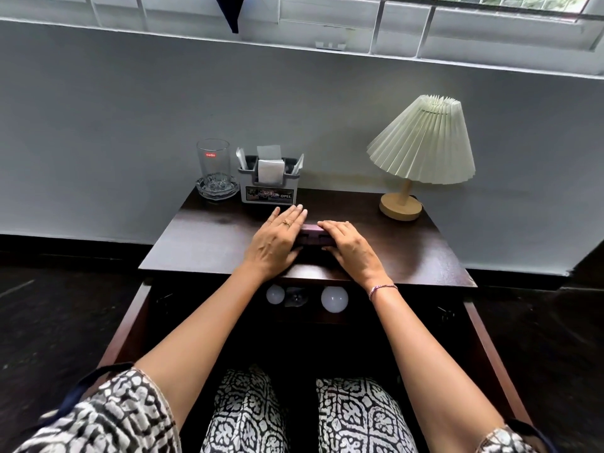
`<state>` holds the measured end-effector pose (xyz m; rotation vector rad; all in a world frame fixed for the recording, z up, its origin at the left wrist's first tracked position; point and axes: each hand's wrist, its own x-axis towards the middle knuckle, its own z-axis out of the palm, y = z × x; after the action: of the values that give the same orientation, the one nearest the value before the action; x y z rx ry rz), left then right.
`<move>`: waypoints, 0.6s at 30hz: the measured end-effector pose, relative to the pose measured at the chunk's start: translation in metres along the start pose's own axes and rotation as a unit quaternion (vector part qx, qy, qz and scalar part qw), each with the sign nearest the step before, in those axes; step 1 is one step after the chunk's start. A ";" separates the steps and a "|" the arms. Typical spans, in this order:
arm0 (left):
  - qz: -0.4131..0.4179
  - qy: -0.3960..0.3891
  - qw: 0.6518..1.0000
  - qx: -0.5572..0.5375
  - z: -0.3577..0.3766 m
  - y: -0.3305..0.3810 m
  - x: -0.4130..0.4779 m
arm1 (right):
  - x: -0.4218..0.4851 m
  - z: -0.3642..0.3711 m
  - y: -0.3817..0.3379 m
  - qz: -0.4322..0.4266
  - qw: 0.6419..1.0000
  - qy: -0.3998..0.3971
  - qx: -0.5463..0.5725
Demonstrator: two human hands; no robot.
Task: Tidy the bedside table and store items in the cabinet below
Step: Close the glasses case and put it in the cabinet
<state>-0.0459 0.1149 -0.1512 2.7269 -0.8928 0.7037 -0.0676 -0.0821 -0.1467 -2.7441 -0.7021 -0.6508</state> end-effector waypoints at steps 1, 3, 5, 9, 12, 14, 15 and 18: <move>0.002 -0.002 1.000 0.001 -0.001 0.002 0.001 | 0.000 0.000 0.000 0.001 1.000 -0.003 -0.003; 0.004 0.001 1.000 0.003 -0.001 0.004 0.001 | -0.001 0.000 -0.001 0.004 1.000 -0.005 -0.008; 0.008 0.009 1.000 0.004 0.000 0.004 0.000 | -0.001 0.000 -0.001 0.003 1.000 -0.002 -0.013; 0.007 0.001 1.000 -0.003 0.003 0.004 -0.001 | -0.002 0.000 -0.001 -0.003 1.000 -0.001 -0.025; 0.005 -0.002 1.000 0.000 0.003 0.004 -0.002 | -0.002 0.000 -0.002 -0.009 0.999 0.003 -0.033; 0.004 0.007 1.000 -0.001 0.002 0.005 -0.002 | -0.002 0.000 -0.002 -0.011 0.999 0.002 -0.036; 0.004 0.009 1.000 -0.002 0.001 0.005 -0.002 | -0.002 -0.001 -0.002 -0.011 0.999 0.002 -0.035; 0.006 0.009 1.000 -0.002 -0.001 0.007 -0.003 | -0.003 -0.001 -0.003 -0.008 1.000 0.001 -0.030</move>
<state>-0.0528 0.1112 -0.1513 2.7095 -0.9055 0.7273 -0.0715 -0.0806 -0.1468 -2.7939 -0.7169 -0.6886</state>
